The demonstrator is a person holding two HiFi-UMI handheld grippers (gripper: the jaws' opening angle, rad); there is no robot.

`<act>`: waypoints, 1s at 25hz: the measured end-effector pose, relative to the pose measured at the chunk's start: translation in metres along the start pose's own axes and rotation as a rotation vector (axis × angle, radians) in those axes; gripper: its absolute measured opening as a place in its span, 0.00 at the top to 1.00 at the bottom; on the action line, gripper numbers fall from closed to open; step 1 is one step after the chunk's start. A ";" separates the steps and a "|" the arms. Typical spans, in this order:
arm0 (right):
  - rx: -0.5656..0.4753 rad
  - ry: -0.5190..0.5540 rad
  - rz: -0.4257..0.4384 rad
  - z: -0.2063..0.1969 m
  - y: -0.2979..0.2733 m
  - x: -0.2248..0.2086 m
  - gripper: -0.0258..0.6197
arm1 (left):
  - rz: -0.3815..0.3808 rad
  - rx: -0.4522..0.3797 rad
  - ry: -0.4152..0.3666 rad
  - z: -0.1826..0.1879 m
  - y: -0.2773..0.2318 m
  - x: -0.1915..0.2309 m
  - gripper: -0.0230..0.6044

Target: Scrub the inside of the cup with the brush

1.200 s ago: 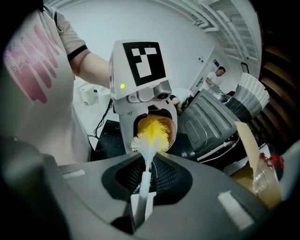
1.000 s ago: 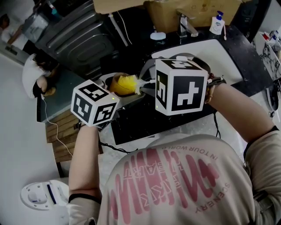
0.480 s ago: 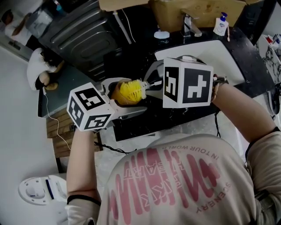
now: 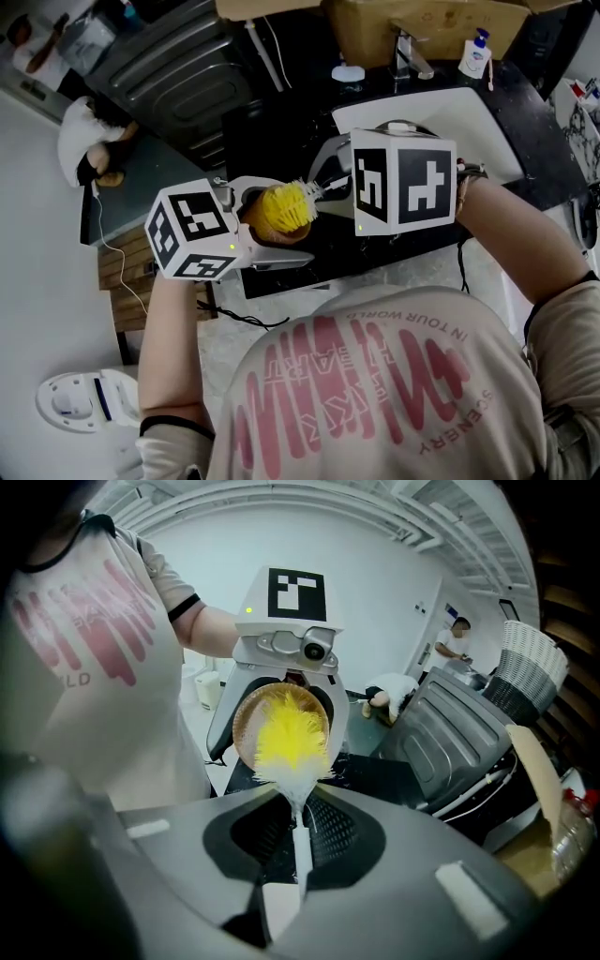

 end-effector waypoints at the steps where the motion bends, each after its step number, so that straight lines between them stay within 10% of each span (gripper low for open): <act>1: 0.002 0.007 0.007 0.000 0.000 0.001 0.88 | -0.011 0.011 -0.003 -0.001 -0.001 -0.002 0.32; 15: 0.035 0.127 0.053 0.003 -0.008 0.002 0.88 | -0.124 0.122 0.001 -0.011 -0.011 -0.005 0.32; 25: 0.160 0.013 -0.007 -0.011 -0.009 -0.014 0.88 | 0.321 0.346 -0.035 -0.021 -0.012 0.038 0.32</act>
Point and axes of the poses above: the fingertips, and each gripper's own axes: y backward along the fingers, x to its left, z out of its top, the point moved 7 cm from there along y, backward along the fingers, and after that the axes turned 3 degrees about -z, right-handed, at the moved point
